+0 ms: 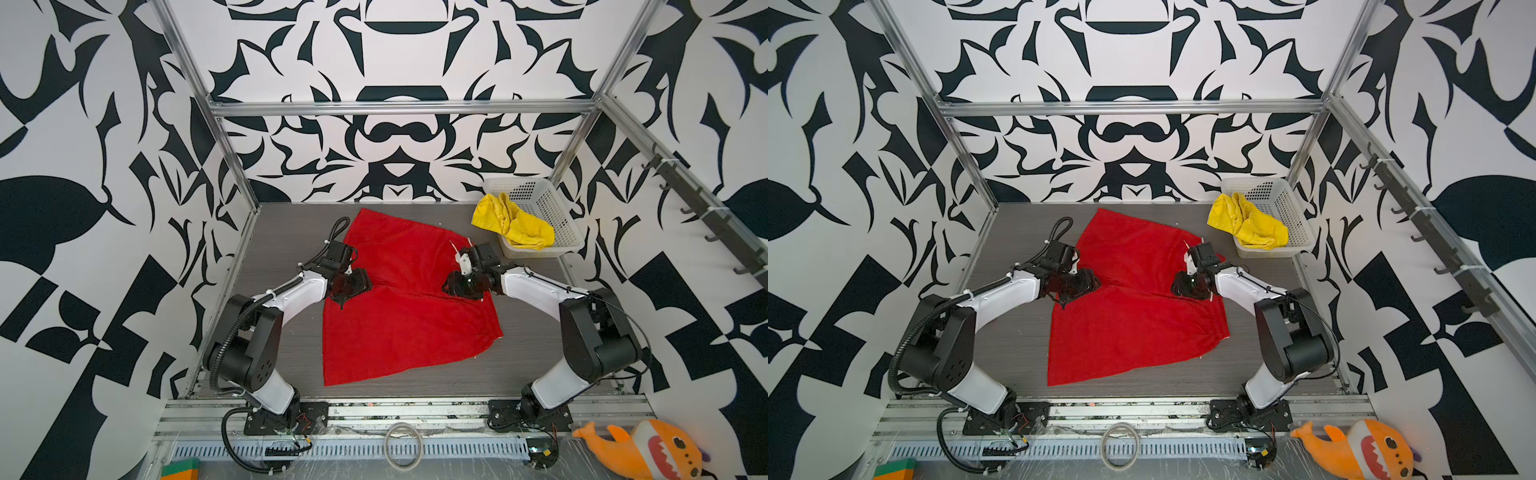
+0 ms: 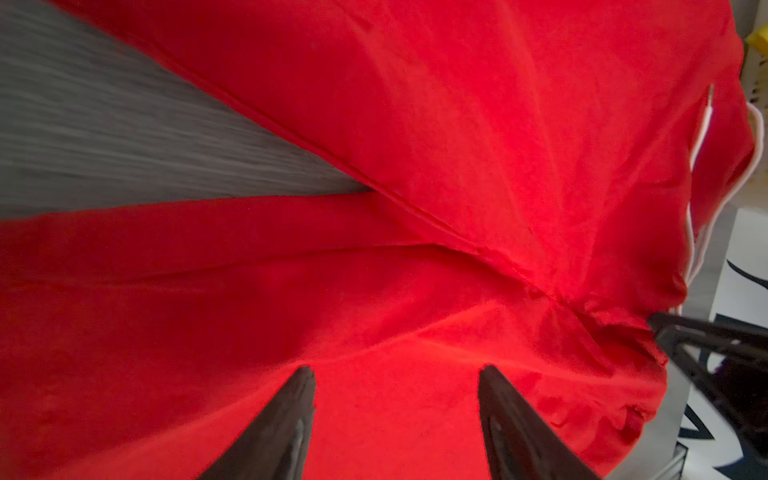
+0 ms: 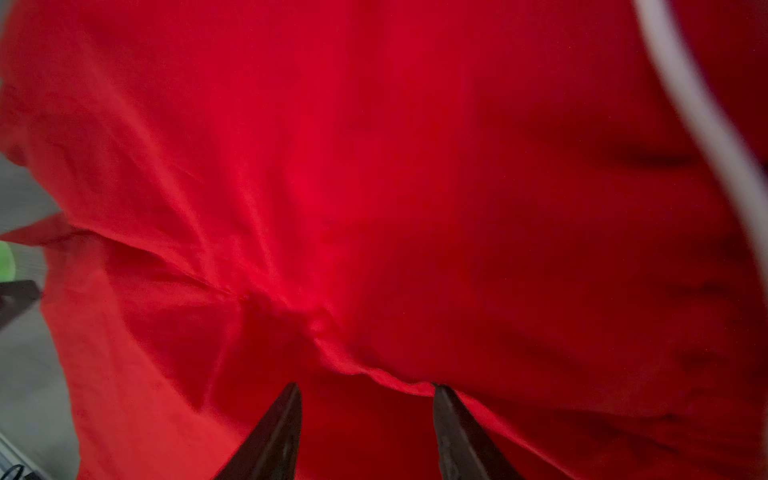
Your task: Fold and stack the shorts
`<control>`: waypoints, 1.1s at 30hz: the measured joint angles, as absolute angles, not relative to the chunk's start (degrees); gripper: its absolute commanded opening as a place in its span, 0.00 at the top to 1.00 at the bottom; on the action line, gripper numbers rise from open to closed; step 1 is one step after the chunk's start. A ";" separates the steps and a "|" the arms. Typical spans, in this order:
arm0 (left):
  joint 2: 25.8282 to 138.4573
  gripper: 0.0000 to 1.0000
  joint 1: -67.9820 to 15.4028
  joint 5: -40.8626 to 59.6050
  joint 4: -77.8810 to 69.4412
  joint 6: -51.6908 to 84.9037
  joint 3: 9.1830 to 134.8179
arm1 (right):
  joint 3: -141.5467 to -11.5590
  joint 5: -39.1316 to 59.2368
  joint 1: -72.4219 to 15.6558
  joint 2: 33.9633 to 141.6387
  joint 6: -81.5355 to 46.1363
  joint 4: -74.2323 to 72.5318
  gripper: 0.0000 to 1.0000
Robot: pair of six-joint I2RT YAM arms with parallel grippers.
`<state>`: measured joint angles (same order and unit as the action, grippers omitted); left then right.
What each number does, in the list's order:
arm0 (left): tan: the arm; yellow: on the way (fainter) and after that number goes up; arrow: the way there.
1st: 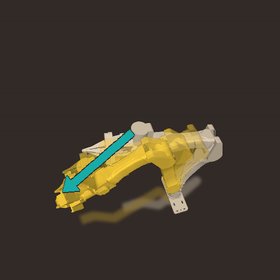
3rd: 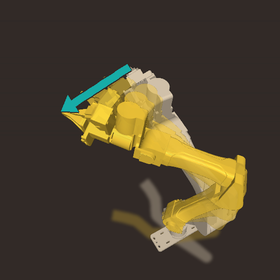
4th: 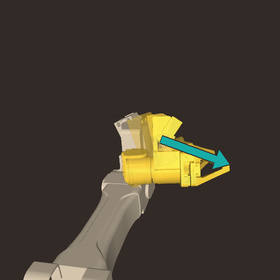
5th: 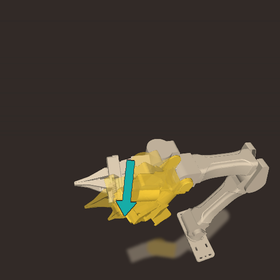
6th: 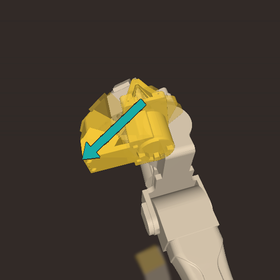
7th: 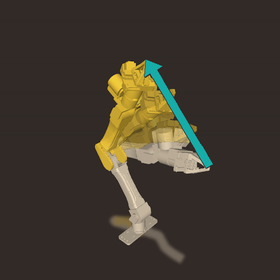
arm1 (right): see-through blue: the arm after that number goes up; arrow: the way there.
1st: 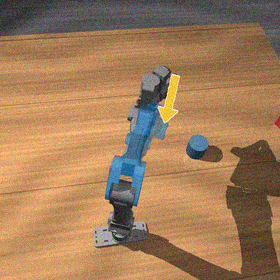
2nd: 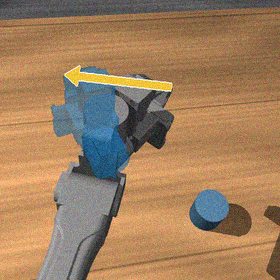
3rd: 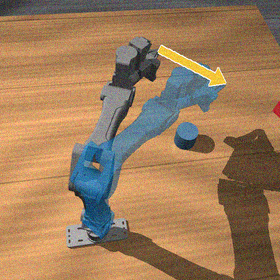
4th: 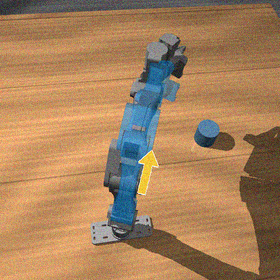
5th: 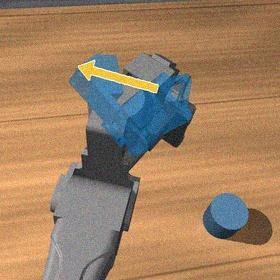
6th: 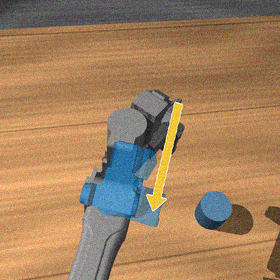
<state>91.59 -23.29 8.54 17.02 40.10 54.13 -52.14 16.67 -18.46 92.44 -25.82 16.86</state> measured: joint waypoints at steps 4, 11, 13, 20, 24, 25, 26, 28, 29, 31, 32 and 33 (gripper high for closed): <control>93.62 0.34 -21.02 7.35 17.23 40.05 53.82 | -49.19 15.97 -18.48 93.56 -27.42 15.18 0.46; 97.86 0.33 -14.46 8.10 17.87 38.22 55.16 | -52.27 13.76 -22.52 98.19 -30.83 9.52 0.46; 98.76 0.33 -12.23 8.25 17.98 37.26 56.23 | -54.35 13.45 -24.25 100.49 -31.97 7.60 0.46; 106.32 0.34 -4.73 8.80 19.57 33.06 66.19 | -60.45 13.23 -27.70 105.97 -34.96 4.45 0.45; 108.62 0.33 -3.70 8.88 22.20 31.18 72.71 | -61.52 13.85 -27.62 104.55 -34.72 6.87 0.44; 108.31 0.33 -3.81 9.06 22.63 31.00 73.73 | -61.52 14.15 -27.22 103.20 -34.52 7.97 0.44; 107.72 0.33 -3.92 9.30 22.65 30.89 74.37 | -61.45 14.70 -26.52 101.21 -34.30 9.06 0.44; 105.32 0.33 -4.27 10.13 23.24 30.81 74.50 | -60.34 16.75 -24.25 95.90 -34.00 9.80 0.44; 103.59 0.33 -4.54 10.46 23.49 30.81 74.06 | -59.02 18.28 -22.28 92.31 -33.89 9.98 0.44; 98.80 0.33 -5.39 10.96 23.49 30.81 71.94 | -55.61 21.23 -17.43 85.21 -33.78 10.26 0.44; 95.64 0.33 -6.22 11.33 23.40 30.79 70.15 | -53.43 22.79 -14.11 81.52 -33.50 10.87 0.43; 93.10 0.33 -6.94 11.53 22.98 30.81 68.42 | -51.70 23.99 -11.55 78.94 -33.15 11.44 0.43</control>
<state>93.10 -6.94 11.53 22.98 30.81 68.42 -51.70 23.99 -11.55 78.94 -33.15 11.44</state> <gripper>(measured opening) 0.668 0.566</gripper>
